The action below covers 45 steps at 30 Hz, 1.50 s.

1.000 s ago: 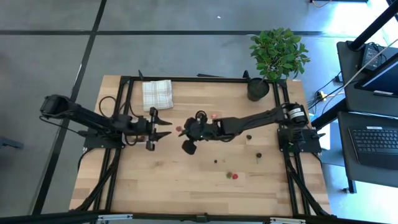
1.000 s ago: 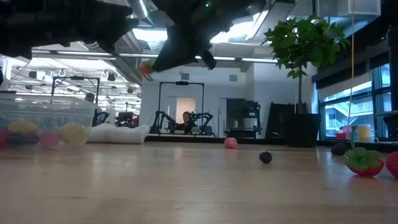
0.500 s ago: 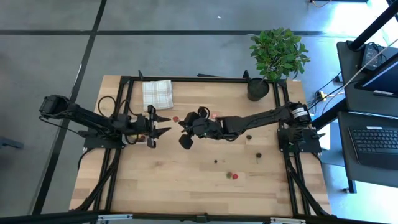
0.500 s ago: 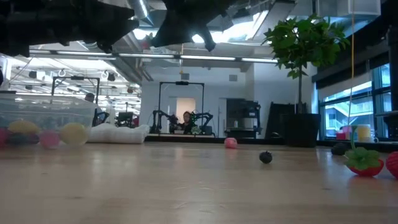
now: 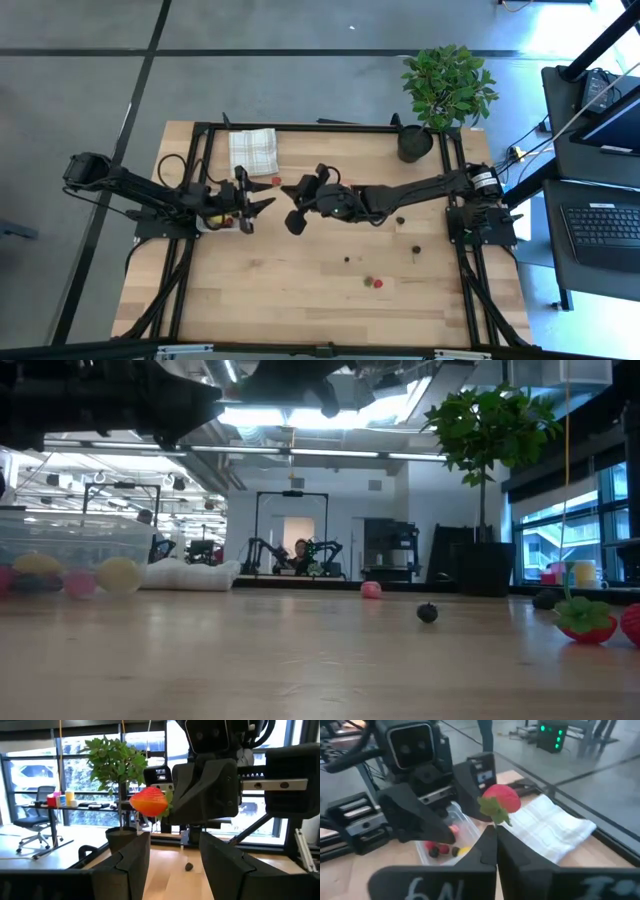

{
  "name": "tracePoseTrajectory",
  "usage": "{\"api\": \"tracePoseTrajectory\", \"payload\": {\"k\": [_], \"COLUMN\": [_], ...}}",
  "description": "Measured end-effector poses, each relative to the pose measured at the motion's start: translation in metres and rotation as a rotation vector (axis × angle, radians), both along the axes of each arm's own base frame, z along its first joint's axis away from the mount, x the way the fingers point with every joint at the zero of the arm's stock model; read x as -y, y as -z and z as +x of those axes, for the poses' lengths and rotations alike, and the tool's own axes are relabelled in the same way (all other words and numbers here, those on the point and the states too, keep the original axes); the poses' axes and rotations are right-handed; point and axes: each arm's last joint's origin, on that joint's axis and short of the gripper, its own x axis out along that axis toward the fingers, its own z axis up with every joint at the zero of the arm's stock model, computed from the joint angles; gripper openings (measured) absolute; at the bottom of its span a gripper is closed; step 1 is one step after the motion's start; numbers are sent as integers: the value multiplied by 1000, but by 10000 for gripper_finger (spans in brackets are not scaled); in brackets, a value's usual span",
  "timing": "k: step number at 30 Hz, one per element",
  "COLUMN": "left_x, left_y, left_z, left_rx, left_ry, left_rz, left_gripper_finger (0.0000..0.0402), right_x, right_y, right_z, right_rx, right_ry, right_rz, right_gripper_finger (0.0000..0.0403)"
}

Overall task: Pick and placing Produce into tupperware
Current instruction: Put the bottom red strawberry into the transparent bin

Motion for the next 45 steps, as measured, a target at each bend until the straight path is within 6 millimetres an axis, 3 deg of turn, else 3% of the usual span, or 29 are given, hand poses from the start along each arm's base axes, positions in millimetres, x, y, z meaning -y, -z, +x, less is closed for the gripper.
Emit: {"api": "tracePoseTrajectory", "payload": {"k": [12, 19, 45], "left_x": [1, 4, 4], "left_y": [-8, -12, -18], "left_z": [-2, -3, -5], "left_rx": [104, 163, 230], "left_ry": [52, 208, 227], "left_rz": [-68, -141, -140], "left_gripper_finger": [165, 165, 165], "right_x": [-17, -17, -24], "right_y": [-3, -7, -11], "right_z": [-1, 0, 1], "right_rx": [4, 38, 78], "right_ry": [-62, -65, -182], "right_rz": [-73, -87, -74], "right_gripper_finger": [0, 0, 0]}}
